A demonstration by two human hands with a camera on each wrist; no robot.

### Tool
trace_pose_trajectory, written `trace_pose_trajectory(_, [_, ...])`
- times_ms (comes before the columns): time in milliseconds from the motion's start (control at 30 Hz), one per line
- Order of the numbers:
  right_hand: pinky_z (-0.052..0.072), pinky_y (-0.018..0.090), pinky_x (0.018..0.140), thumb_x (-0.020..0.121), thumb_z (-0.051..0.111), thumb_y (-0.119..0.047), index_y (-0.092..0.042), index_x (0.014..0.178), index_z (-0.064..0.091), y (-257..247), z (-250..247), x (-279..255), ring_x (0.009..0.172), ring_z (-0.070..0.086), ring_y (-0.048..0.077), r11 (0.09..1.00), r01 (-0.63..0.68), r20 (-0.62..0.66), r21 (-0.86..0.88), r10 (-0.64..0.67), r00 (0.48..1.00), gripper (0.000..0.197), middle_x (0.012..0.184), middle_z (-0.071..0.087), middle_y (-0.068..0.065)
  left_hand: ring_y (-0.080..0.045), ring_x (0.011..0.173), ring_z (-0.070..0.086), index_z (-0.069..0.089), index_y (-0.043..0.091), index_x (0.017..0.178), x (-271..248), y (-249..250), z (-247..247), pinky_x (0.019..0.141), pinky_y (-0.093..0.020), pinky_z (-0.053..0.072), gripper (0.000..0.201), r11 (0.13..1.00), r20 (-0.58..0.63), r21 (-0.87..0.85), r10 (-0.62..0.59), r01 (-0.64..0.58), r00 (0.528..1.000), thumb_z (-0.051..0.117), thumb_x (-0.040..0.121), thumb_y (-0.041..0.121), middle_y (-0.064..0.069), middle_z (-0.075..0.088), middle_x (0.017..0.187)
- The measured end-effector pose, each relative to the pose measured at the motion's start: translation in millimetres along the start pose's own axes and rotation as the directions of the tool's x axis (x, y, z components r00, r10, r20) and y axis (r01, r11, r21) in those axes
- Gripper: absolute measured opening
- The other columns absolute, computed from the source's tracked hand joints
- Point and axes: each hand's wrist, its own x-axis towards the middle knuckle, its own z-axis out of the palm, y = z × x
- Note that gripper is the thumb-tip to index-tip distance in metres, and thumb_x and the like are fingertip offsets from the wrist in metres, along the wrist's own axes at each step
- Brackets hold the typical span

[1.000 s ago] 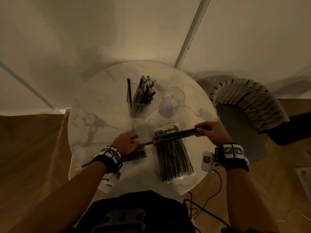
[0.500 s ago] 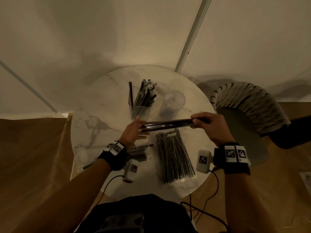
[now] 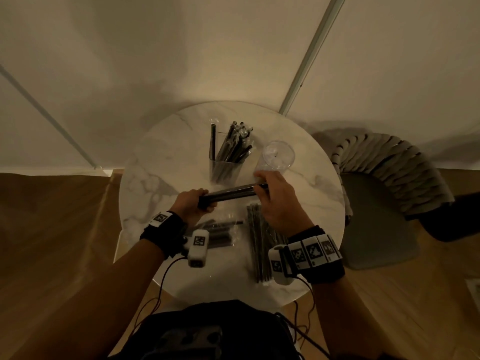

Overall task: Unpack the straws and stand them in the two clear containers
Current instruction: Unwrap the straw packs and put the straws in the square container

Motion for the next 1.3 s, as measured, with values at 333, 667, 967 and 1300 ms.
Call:
trace_pose_trajectory(333, [0.054, 0.023, 0.07, 0.09, 0.061, 0.001, -0.007, 0.106, 0.073, -26.9, -30.0, 33.9, 0.07, 0.063, 0.016, 0.986, 0.167, -0.056, -0.008, -0.167, 0.984, 0.021, 0.093, 0.065, 0.009, -0.027, 0.062, 0.057, 0.052, 0.004, 0.092, 1.4, 31.5, 2.9, 0.046, -0.028, 0.049, 0.023, 0.993, 0.109, -0.094, 0.076, -0.066, 0.991, 0.035, 0.104, 0.015, -0.017, 0.055, 0.084])
trace_pose_trajectory(667, [0.056, 0.017, 0.07, 0.091, 0.063, 0.0, -0.011, 0.107, 0.074, -62.1, -104.9, 115.7, 0.07, 0.067, 0.009, 0.96, 0.244, -0.12, -0.137, -0.261, 0.958, 0.022, 0.094, 0.069, 0.007, -0.024, 0.075, 0.064, 0.065, 0.009, 0.1, 15.4, 100.1, 28.3, 0.065, -0.034, 0.05, 0.03, 0.926, 0.071, 0.099, 0.358, -0.364, 0.931, 0.044, 0.101, 0.031, -0.009, 0.069, 0.09])
trace_pose_trajectory(967, [0.05, 0.036, 0.091, 0.091, 0.06, -0.001, -0.009, 0.112, 0.072, -58.7, -85.6, 162.3, 0.101, 0.061, 0.028, 0.859, 0.209, 0.101, -0.467, -0.183, 0.978, 0.025, 0.109, 0.065, 0.013, -0.023, 0.12, 0.054, 0.036, 0.019, 0.148, 61.8, 78.2, 33.5, 0.097, -0.033, 0.045, 0.067, 0.283, 0.3, 0.799, 0.577, -0.531, 0.759, 0.066, 0.09, 0.032, -0.006, 0.046, 0.143])
trace_pose_trajectory(1300, [0.045, 0.039, 0.089, 0.083, 0.06, -0.011, -0.009, 0.106, 0.063, -30.9, 3.3, 173.4, 0.106, 0.046, 0.029, 0.641, 0.375, 0.371, -0.67, -0.149, 0.916, 0.024, 0.112, 0.056, 0.01, -0.027, 0.121, 0.054, 0.035, 0.021, 0.151, 75.1, 56.7, 30.9, 0.099, -0.025, 0.036, 0.054, 0.159, 0.388, 0.8, 0.599, -0.579, 0.701, 0.047, 0.098, 0.014, -0.01, 0.045, 0.146])
